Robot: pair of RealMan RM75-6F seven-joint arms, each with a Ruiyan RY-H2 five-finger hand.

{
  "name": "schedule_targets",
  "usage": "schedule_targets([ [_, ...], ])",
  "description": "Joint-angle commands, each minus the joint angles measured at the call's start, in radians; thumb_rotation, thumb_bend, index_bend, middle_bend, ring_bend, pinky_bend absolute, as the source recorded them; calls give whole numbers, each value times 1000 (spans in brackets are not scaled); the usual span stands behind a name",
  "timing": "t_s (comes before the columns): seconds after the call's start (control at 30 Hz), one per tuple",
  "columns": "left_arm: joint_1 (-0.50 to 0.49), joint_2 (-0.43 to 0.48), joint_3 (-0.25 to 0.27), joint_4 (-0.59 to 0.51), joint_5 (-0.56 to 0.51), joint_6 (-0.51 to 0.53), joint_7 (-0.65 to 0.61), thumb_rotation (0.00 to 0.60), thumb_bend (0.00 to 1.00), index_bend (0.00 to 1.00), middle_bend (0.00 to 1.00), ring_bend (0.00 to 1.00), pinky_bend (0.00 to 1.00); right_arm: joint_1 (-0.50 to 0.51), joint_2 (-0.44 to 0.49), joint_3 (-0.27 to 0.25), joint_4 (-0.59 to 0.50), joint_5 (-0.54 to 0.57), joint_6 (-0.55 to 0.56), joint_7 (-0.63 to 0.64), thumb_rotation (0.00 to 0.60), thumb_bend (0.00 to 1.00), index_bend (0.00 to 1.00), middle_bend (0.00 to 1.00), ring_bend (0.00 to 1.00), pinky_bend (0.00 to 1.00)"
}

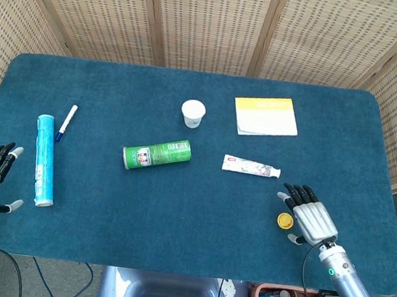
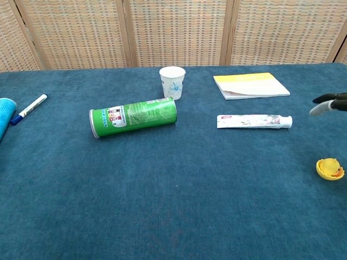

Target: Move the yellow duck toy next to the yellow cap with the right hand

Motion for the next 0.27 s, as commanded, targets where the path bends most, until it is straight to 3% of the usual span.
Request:
schedule_targets([
  [0.03, 3, 2, 0, 0, 3, 7, -2, 600, 0, 0, 0, 0, 0, -111, 31, -22, -24, -74, 188, 13, 600, 0, 0, 0, 0, 0],
  [0.1, 7, 2, -2, -1, 6, 19, 0, 600, 0, 0, 0, 0, 0, -170, 9, -24, 3, -84, 288, -7, 600, 0, 0, 0, 0, 0],
  [0.27, 14, 6, 2, -7, 13, 30, -3, 600, 0, 0, 0, 0, 0, -246, -38, -19, 53, -98, 413, 5, 600, 0, 0, 0, 0, 0],
])
